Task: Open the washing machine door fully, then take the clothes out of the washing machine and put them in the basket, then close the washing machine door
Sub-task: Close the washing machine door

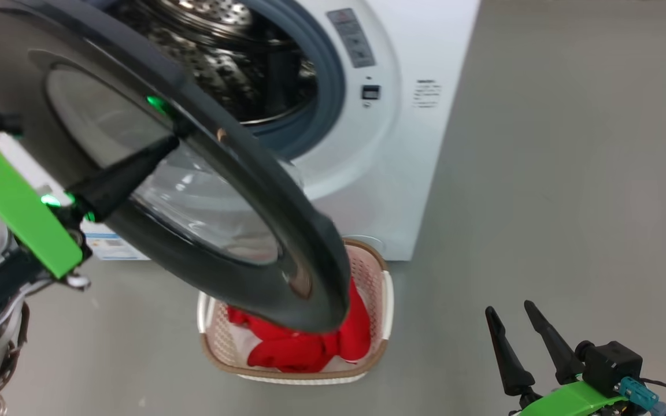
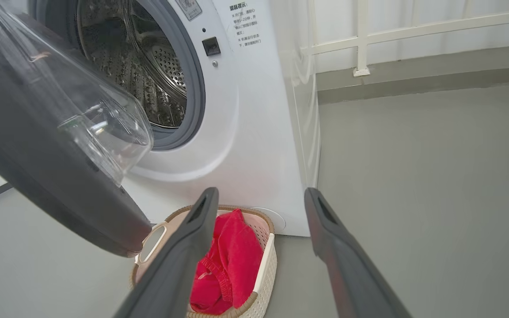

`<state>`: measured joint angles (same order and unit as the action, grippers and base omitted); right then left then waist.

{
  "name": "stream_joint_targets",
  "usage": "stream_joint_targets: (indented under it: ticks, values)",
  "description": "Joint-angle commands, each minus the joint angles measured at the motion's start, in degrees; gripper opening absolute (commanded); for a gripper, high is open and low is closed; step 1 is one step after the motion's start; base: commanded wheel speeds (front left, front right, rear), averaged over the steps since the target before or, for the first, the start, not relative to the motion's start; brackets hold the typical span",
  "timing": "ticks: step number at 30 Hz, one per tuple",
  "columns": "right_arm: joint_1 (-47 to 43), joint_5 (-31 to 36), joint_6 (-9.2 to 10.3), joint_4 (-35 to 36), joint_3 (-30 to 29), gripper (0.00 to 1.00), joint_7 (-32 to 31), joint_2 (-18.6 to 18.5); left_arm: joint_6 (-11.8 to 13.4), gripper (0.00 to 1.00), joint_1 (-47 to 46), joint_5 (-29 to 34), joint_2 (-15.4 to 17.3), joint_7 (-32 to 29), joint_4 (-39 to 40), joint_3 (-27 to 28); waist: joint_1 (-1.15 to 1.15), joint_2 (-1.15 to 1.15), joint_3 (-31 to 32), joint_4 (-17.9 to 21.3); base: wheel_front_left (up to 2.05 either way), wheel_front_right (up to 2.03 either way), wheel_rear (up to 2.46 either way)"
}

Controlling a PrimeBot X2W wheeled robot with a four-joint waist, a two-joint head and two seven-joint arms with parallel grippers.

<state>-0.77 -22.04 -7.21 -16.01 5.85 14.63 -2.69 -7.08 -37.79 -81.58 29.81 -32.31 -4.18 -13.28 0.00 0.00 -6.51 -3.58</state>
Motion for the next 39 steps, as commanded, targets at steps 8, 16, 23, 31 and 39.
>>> stream_joint_targets:
  ticks: [8, 16, 23, 31, 39]
  values:
    - [3.5, -2.1, -0.28, 2.0, 1.0, 1.00, 0.4, -0.2, -0.4, 0.00, -6.9, 2.3, 3.6, 6.1, -3.0, 0.3, 0.00, 0.00, -4.0, 7.1, 0.00, 0.00, 0.00]
    - [4.6, -3.1, -0.28, 2.6, 1.2, 1.00, 0.4, -0.2, -0.4, 0.00, -10.8, 2.1, 4.9, 11.2, -8.1, -1.5, 0.00, 0.00, -5.7, 10.6, 0.00, 0.00, 0.00]
    - [4.3, -3.0, -0.28, 2.7, 0.5, 1.00, 0.4, -0.2, -0.4, 0.00, -11.2, 0.8, 5.9, 13.6, -9.4, -4.0, 0.00, 0.00, -5.5, 10.6, 0.00, 0.00, 0.00]
    - [4.1, -2.1, -0.28, 2.4, 0.3, 1.00, 0.4, -0.2, -0.4, 0.00, -8.5, -1.1, 6.7, 17.4, -8.4, -6.0, 0.00, 0.00, -4.2, 8.5, 0.00, 0.00, 0.00]
    - [2.9, -1.3, -0.28, 2.0, 0.5, 1.00, 0.4, -0.2, -0.4, 0.05, 0.5, -1.6, 7.9, 23.8, -7.0, -8.5, 0.00, 0.00, -1.9, 6.5, 0.00, 0.00, 0.00]
